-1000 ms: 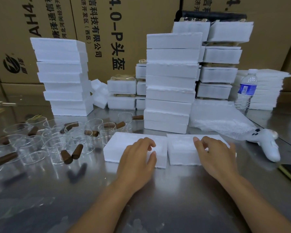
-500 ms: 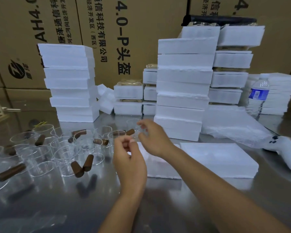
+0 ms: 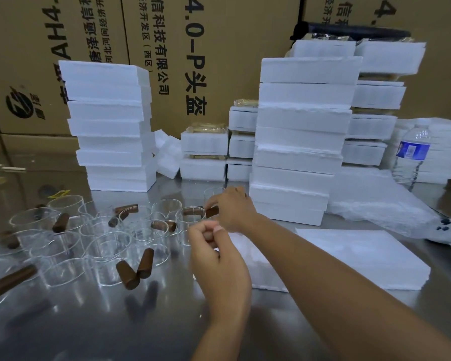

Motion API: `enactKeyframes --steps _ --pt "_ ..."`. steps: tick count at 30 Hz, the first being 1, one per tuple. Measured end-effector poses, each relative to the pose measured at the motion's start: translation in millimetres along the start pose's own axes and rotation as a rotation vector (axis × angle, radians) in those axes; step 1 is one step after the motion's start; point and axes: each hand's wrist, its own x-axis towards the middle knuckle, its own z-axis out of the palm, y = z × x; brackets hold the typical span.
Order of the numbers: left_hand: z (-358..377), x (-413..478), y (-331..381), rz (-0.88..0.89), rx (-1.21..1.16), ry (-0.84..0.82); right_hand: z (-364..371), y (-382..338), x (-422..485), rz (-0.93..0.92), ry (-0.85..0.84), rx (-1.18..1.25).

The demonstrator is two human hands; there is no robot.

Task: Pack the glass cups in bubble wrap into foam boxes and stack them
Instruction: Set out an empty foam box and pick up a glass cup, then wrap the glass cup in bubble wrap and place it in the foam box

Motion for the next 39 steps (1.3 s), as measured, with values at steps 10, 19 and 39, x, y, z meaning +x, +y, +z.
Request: enactKeyframes --steps 10,19,39 --pt "-0.3 -3.4 0.7 0.034 0.022 -0.037 -22.7 25.8 -12.0 -0.141 0.181 -0.251" --pt "7.5 -3.6 10.5 -0.145 -0.198 -0.346 -82.3 74.7 -99.8 -0.019 0.450 0.261" --pt "50.1 -19.0 14.5 -0.658 -0.669 -0.582 -62.6 220.4 -151.2 0.402 0.542 0.545"
